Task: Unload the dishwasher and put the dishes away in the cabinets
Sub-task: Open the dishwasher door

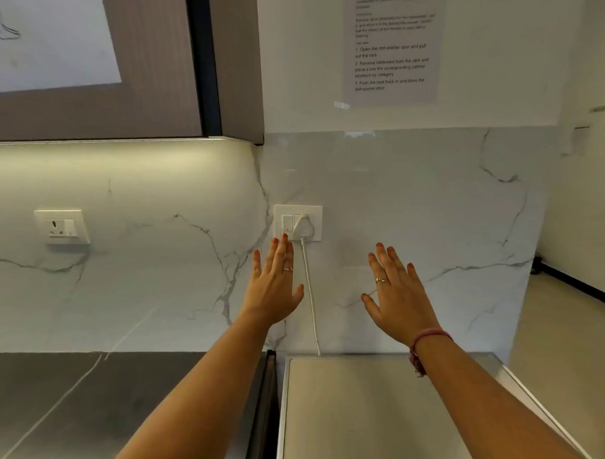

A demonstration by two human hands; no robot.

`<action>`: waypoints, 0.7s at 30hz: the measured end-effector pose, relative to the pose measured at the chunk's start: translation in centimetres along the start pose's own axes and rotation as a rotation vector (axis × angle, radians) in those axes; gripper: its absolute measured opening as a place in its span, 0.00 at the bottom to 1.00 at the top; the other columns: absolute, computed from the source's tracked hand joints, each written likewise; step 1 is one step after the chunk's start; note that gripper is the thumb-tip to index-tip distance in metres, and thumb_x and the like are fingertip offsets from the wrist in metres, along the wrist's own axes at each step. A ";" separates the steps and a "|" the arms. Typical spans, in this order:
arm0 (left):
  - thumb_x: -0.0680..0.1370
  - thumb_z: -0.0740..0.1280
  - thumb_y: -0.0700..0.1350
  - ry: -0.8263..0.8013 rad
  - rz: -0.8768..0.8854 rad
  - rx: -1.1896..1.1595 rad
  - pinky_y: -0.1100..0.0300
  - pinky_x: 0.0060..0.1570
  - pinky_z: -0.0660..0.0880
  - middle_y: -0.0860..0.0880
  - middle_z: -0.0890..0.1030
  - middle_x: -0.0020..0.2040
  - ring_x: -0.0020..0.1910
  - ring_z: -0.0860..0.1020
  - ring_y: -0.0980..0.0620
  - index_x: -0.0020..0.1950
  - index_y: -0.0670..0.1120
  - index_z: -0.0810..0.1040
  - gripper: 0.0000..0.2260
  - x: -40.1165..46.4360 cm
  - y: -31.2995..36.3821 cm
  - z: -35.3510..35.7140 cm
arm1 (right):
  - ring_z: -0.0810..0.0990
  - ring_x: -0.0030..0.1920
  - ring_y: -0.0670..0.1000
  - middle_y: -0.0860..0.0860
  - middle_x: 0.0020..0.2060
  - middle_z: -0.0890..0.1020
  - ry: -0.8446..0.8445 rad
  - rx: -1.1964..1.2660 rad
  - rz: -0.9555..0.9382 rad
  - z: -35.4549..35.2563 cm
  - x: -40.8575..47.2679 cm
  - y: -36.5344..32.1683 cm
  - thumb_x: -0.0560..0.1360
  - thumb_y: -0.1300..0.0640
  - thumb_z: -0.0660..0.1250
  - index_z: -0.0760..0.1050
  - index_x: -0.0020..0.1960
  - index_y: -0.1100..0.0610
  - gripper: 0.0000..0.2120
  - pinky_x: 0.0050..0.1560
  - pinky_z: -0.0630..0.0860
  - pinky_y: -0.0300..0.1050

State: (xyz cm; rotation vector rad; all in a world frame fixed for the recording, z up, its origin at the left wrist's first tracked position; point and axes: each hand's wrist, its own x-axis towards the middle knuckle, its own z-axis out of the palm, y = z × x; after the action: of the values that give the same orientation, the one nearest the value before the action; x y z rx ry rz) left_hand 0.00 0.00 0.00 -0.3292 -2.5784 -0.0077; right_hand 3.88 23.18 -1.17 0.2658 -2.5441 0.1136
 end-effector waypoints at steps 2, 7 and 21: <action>0.80 0.55 0.57 -0.019 0.016 0.032 0.46 0.68 0.30 0.43 0.35 0.77 0.76 0.35 0.43 0.77 0.41 0.37 0.37 1.1 0.0 0.3 | 0.41 0.77 0.53 0.53 0.77 0.41 -0.007 -0.005 0.022 0.6 0.8 0.3 0.80 0.45 0.55 0.43 0.78 0.56 0.34 0.75 0.44 0.52; 0.81 0.53 0.56 -0.064 0.009 0.015 0.46 0.69 0.32 0.43 0.38 0.78 0.76 0.36 0.44 0.77 0.41 0.37 0.35 4.2 -0.3 1.2 | 0.40 0.77 0.53 0.52 0.77 0.40 -0.025 0.040 0.052 2.1 2.9 0.7 0.80 0.45 0.55 0.42 0.78 0.55 0.34 0.75 0.44 0.52; 0.79 0.49 0.64 -0.081 -0.056 0.019 0.44 0.71 0.33 0.44 0.41 0.78 0.76 0.37 0.44 0.77 0.41 0.38 0.38 10.4 -2.0 3.4 | 0.41 0.77 0.53 0.52 0.77 0.40 -0.037 0.311 0.204 5.7 5.5 1.2 0.79 0.45 0.60 0.47 0.78 0.56 0.35 0.75 0.47 0.51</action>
State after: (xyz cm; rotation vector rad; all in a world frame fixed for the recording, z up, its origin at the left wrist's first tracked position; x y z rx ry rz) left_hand -10.80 0.72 2.54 -0.2553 -2.6659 0.0108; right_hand -3.96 22.64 -2.91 0.1264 -2.5779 0.5902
